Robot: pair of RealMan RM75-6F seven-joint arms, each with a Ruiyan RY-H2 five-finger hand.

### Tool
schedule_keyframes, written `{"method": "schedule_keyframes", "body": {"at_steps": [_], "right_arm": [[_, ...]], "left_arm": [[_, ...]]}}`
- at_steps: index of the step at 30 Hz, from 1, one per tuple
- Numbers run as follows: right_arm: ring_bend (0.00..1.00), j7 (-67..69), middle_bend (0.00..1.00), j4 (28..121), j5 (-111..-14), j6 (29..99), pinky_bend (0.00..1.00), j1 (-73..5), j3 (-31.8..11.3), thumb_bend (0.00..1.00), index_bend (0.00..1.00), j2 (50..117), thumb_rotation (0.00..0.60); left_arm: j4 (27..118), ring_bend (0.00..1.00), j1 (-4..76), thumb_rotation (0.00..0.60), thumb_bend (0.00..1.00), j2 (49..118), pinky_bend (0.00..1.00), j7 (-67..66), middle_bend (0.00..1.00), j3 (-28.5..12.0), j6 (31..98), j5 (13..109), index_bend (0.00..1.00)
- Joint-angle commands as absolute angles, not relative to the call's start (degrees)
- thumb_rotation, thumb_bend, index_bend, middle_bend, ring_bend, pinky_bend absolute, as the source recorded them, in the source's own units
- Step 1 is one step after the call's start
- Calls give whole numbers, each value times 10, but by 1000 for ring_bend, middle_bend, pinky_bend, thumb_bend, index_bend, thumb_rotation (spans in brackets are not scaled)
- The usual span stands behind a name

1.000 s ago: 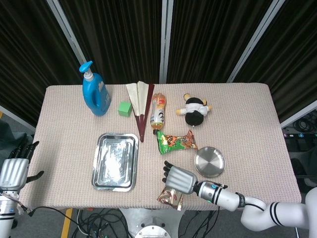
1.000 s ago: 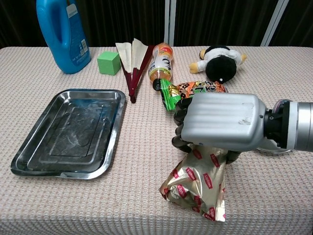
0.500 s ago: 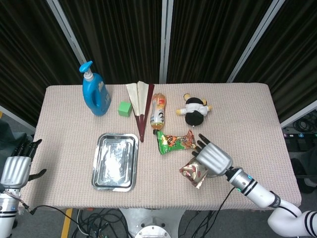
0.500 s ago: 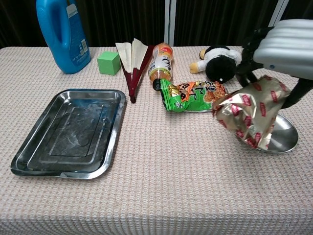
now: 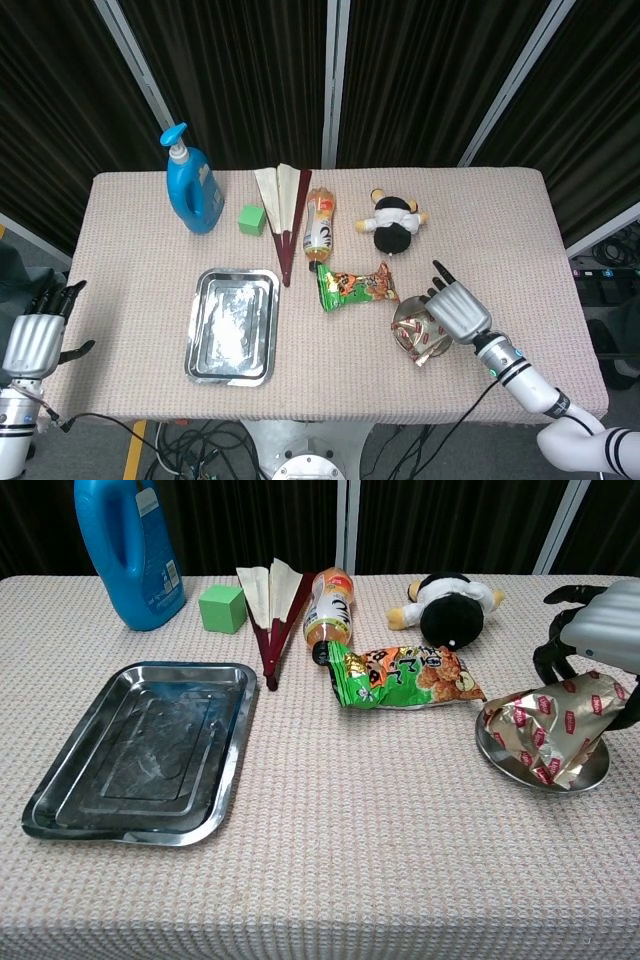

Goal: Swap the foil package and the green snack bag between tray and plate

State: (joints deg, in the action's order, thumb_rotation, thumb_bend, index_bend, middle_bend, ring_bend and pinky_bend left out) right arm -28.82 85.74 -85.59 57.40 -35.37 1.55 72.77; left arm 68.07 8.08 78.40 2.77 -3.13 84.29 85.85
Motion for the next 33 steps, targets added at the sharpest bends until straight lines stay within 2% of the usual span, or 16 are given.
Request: {"method": "schedule_keyframes", "body": {"at_steps": [1, 5, 6, 8, 10, 14, 21, 27, 33], "right_arm": [[185, -271, 549, 834, -864, 577, 0, -352, 13, 0, 519, 749, 600], [23, -278, 292, 830, -851, 562, 0, -353, 11, 0, 180, 744, 600], [1, -283, 191, 838, -839, 554, 0, -354, 9, 0, 71, 737, 600], [0, -286, 101, 852, -827, 550, 0, -353, 4, 0, 6, 727, 600], [0, -285, 40, 864, -824, 552, 0, -351, 3, 0, 0, 717, 600], [0, -273, 16, 886, -838, 580, 0, -341, 1, 0, 0, 700, 600], [0, -191, 13, 937, -861, 715, 0, -291, -38, 0, 0, 617, 600], [0, -106, 9, 944, -856, 792, 0, -246, -61, 0, 0, 564, 600], [0, -53, 6, 918, -849, 804, 0, -225, -64, 0, 0, 559, 600]], "left_arm": [[684, 119, 85, 600, 42, 784, 231, 25, 185, -34, 839, 857, 102], [695, 118, 85, 600, 42, 779, 231, 19, 185, -32, 838, 859, 102], [699, 115, 88, 600, 42, 778, 231, 18, 185, -33, 836, 859, 102], [705, 111, 93, 600, 41, 776, 231, 15, 185, -36, 836, 863, 102], [714, 111, 100, 600, 42, 775, 231, 9, 185, -39, 836, 868, 102], [732, 111, 116, 600, 42, 774, 230, -5, 185, -43, 830, 878, 102], [789, 111, 173, 600, 42, 772, 230, -37, 185, -48, 782, 910, 102], [842, 111, 239, 600, 41, 796, 228, -59, 182, -56, 719, 934, 102], [874, 111, 293, 600, 40, 835, 226, -74, 182, -63, 662, 936, 102]]}}
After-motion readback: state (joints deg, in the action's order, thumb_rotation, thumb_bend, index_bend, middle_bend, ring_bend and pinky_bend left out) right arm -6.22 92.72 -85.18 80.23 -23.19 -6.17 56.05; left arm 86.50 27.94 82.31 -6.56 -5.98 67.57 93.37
